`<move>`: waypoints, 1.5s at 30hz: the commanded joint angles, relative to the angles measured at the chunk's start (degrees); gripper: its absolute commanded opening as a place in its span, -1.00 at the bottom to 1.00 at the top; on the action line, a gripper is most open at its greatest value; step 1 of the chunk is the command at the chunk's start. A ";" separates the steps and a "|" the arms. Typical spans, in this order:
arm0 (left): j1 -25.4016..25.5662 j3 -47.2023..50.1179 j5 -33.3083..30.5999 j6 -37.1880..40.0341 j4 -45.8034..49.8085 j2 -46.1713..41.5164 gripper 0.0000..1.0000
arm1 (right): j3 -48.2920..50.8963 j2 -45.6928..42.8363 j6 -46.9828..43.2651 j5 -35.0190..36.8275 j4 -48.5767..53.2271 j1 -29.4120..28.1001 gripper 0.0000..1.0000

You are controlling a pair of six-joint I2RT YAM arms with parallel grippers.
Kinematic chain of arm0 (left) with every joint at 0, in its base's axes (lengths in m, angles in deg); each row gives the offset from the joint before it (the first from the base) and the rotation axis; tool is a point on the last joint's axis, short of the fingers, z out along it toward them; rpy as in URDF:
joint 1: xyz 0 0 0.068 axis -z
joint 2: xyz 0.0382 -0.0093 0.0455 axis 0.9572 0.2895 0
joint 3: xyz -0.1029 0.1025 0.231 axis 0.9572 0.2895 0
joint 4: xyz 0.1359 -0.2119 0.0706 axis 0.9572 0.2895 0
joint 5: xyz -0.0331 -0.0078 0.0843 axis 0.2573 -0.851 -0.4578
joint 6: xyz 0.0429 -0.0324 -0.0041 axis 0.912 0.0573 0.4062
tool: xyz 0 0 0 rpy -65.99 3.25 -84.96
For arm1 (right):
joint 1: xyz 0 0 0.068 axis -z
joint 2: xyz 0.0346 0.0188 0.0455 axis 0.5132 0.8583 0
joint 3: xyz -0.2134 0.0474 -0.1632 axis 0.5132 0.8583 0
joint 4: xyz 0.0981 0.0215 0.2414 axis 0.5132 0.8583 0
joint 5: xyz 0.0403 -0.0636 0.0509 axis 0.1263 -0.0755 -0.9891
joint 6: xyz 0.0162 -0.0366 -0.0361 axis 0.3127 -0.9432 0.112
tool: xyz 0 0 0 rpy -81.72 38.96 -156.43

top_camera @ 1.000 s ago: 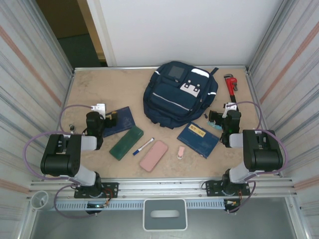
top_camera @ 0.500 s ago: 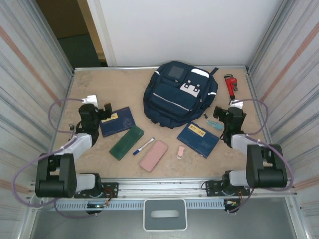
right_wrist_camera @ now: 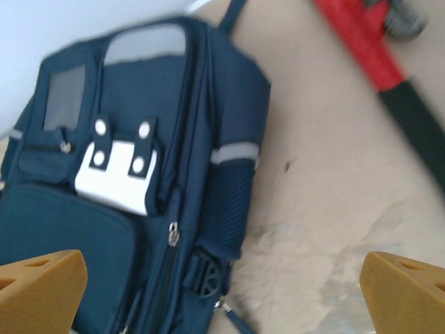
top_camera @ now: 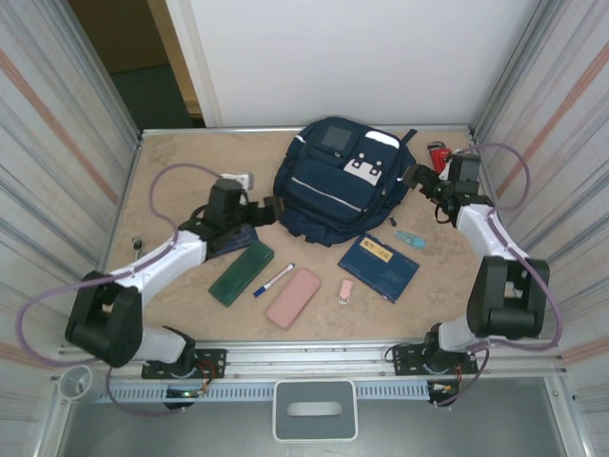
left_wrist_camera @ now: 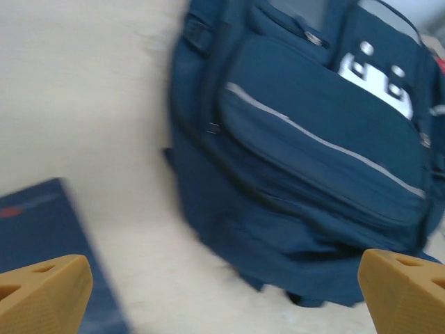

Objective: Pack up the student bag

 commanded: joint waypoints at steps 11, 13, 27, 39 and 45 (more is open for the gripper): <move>9.23 -11.15 1.56 -11.91 6.80 15.62 0.97 | -12.87 21.79 7.32 -10.77 5.08 -1.40 0.60; 9.35 -11.83 0.91 -13.05 7.34 17.39 0.97 | -13.61 23.77 7.60 -10.88 4.76 -1.26 0.53; 8.85 -15.09 0.87 -18.43 -0.89 26.04 0.26 | -9.69 21.79 16.41 -18.42 -7.54 -3.29 -0.80; -4.22 -13.06 20.78 -6.48 -9.23 24.35 -0.98 | -2.56 15.02 16.67 -25.30 -7.07 -3.98 -0.34; -8.86 -12.54 28.50 -3.35 -9.39 23.03 -1.00 | -1.94 17.29 15.60 -25.35 -6.24 -0.56 0.17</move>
